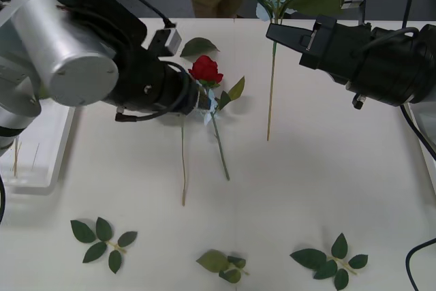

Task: Place the red flowers into the right box and the blue flowers into the left box. If a person shows an open palm, hand one flower to the person first, then continue sorting.

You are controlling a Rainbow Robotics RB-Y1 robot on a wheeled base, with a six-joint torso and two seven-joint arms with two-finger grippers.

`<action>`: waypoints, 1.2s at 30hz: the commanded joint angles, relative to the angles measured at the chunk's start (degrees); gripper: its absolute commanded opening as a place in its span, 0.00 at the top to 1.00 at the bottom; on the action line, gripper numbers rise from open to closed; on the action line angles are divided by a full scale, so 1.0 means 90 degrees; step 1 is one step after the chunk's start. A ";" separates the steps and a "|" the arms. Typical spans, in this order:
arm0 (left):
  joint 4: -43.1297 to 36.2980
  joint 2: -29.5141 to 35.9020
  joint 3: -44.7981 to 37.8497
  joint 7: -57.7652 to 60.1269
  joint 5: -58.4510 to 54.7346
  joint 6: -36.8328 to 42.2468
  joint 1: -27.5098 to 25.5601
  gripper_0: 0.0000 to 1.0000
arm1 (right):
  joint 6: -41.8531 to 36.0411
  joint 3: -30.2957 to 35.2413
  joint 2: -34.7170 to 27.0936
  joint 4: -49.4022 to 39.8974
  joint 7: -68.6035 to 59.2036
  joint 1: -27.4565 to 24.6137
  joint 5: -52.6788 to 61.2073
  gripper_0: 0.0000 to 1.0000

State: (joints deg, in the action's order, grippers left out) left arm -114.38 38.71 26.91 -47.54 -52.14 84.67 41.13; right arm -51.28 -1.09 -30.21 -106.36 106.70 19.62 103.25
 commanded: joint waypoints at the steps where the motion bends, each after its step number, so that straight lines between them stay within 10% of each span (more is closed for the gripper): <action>1: -0.0241 0.0093 -0.0851 -0.1349 -0.0633 -0.0902 -0.0459 0.00 | -0.0015 0.0141 0.0114 -0.0204 0.0283 -0.0051 0.0149 1.00; 36: -0.0055 -0.0844 0.0428 -0.3517 -0.2537 -0.4281 -0.0644 0.00 | 0.0513 0.0141 0.0378 -0.0204 0.0478 0.0125 0.0579 1.00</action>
State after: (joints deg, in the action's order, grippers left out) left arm -114.77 33.51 28.43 -77.94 -75.88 48.57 35.98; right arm -47.30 -0.96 -28.12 -106.36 108.97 19.62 107.61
